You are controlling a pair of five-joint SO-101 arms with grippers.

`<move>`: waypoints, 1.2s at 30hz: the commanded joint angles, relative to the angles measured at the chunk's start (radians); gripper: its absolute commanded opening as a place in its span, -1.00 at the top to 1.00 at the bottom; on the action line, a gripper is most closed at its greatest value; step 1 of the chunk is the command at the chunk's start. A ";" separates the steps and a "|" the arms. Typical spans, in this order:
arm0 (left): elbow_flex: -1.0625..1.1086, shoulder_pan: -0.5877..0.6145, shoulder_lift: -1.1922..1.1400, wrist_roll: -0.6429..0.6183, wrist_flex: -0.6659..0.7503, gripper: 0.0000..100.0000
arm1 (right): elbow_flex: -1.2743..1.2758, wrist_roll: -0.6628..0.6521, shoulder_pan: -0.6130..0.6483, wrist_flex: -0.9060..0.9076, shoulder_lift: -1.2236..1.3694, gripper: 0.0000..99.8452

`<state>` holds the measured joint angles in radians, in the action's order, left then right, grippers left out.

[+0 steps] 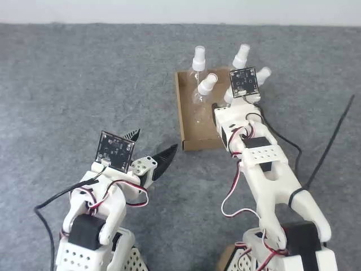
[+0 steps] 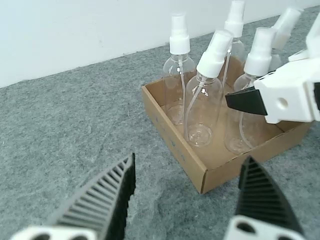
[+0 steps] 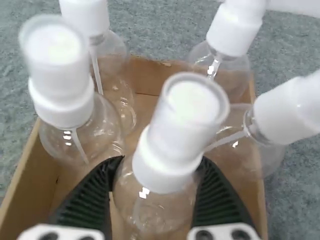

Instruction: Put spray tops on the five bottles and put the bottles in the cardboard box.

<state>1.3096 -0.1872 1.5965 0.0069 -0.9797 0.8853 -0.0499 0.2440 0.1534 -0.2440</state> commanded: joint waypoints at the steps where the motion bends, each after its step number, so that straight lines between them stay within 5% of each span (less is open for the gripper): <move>1: -0.004 -0.003 0.017 0.011 0.029 0.39 | -0.002 -0.031 0.031 -0.001 -0.012 0.99; 14: -0.004 -0.003 0.017 0.011 0.029 0.39 | -0.002 -0.029 0.031 -0.001 -0.012 0.98; 23: -0.004 -0.003 0.017 0.011 0.029 0.39 | 0.002 -0.029 0.038 -0.001 -0.010 0.63; 36: -0.004 -0.003 0.017 0.011 0.029 0.39 | 0.002 -0.029 0.035 -0.001 -0.012 0.62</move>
<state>1.3096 -0.1872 1.5965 0.0069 -0.9797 0.8869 -0.0637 0.2777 0.1580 -0.2440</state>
